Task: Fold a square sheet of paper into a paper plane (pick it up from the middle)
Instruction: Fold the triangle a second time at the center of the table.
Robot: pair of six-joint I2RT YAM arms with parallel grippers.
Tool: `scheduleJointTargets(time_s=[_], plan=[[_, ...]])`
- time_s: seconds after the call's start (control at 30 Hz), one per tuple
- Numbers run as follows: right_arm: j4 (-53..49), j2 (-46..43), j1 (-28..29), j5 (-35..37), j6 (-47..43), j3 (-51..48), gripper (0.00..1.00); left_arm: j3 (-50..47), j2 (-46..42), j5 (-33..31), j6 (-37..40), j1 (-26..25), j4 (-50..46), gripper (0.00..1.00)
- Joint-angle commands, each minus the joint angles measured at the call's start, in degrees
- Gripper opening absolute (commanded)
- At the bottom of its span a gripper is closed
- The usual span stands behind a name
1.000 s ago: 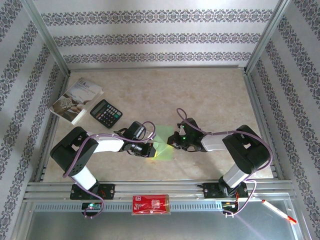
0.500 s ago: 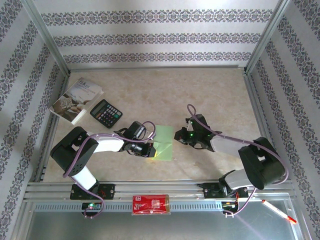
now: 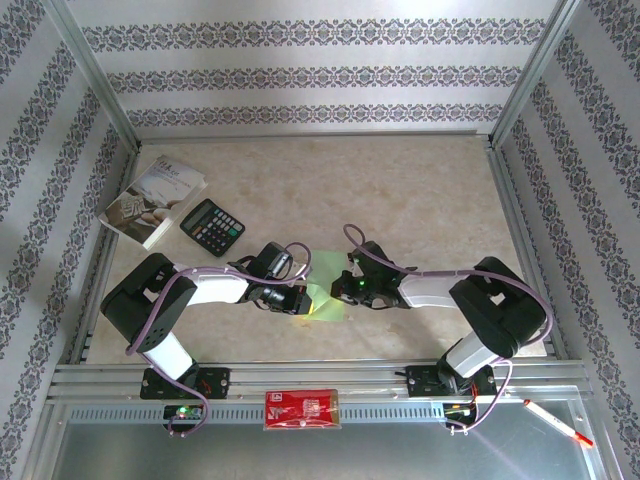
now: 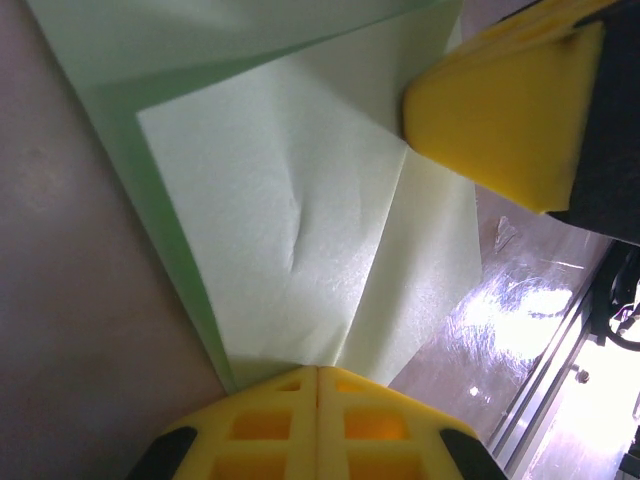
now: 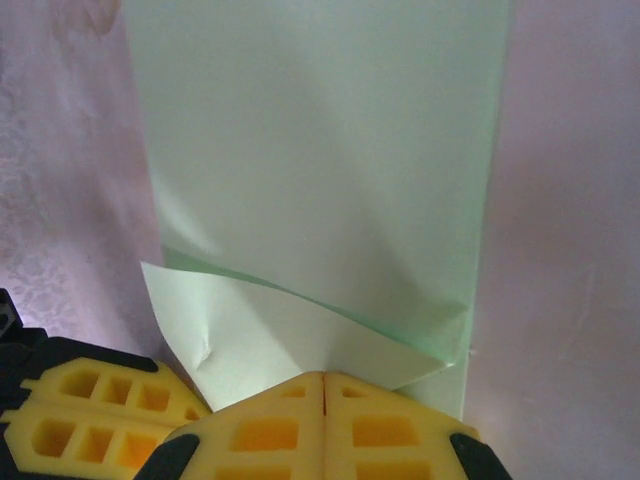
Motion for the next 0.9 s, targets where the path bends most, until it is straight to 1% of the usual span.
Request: scheduleJointTargets(time_s=[0.0, 0.1, 0.3, 0.4, 0.6, 0.87], plan=[[0.8, 1.4, -0.5, 0.6, -0.5, 0.4, 0.00, -1.7, 2.2, -8.3, 0.8, -0.4, -8.3, 0.00], [0.9, 1.1, -0.7, -0.1, -0.4, -0.1, 0.00, -1.4, 2.1, -8.3, 0.9, -0.5, -8.5, 0.00], [-1.2, -4.2, -1.5, -0.4, -0.7, 0.5, 0.00, -1.2, 2.0, -8.5, 0.9, -0.5, -8.9, 0.00], [-1.2, -4.5, -1.4, -0.9, -0.5, 1.4, 0.00, -1.2, 1.9, -8.7, 0.9, -0.5, -9.1, 0.00], [0.1, 0.2, -1.1, -1.7, -1.0, 3.4, 0.00, -0.9, 1.9, -8.7, 0.5, -0.5, -8.9, 0.00], [2.4, 3.8, -2.0, -1.9, -1.5, 1.0, 0.00, 0.7, 0.2, -8.7, 0.0, -0.9, -9.9, 0.00]])
